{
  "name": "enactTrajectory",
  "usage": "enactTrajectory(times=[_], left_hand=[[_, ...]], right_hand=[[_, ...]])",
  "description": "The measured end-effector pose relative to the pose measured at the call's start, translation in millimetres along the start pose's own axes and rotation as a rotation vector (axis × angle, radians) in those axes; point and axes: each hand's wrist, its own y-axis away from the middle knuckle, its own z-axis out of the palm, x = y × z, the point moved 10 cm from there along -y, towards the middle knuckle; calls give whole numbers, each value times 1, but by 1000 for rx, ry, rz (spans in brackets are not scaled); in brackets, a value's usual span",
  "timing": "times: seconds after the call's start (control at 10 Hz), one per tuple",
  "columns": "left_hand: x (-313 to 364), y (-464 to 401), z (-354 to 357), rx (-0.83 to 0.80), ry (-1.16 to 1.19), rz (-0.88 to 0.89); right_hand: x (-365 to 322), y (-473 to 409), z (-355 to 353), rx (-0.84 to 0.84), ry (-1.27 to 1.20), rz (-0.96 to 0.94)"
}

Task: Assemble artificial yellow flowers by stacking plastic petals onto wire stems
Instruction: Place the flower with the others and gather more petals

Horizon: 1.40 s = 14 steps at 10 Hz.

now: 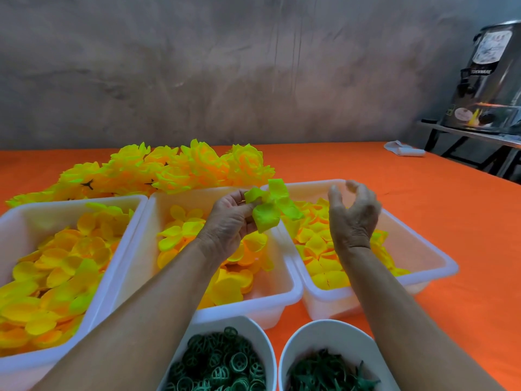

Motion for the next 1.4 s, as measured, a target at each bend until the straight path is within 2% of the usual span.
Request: enactTrajectory(times=[0.1,0.2,0.3,0.6,0.8,0.9,1.0,1.1,1.2,1.3,1.4], left_hand=[[-1,1,4,-49,-8,0],[-3,3,12,-121,-22,-1],[-4,5,16,-165,-60,1],[3,5,-5,25,-324,92],[11,4,-11,115,-306,114],[17,3,-17,160,-281,97],[31,3,-15,159,-295,98],[50,4,-7,151,-353,107],[66,14,-4,154,-390,119],[71,31,-7,161,-410,106],[71,49,-12,172,-444,85]], right_hand=[[-16,7,20,-197,-178,-43],[-13,25,51,-531,-245,35],[-18,33,56,-648,-281,22],[-14,25,47,-525,-285,22],[-8,16,32,-352,-315,89],[0,12,28,-321,-272,133],[4,4,22,-283,-133,134],[1,-6,18,-308,136,121],[8,-5,16,-408,399,184],[20,13,17,-529,500,249],[23,18,3,-430,425,269]])
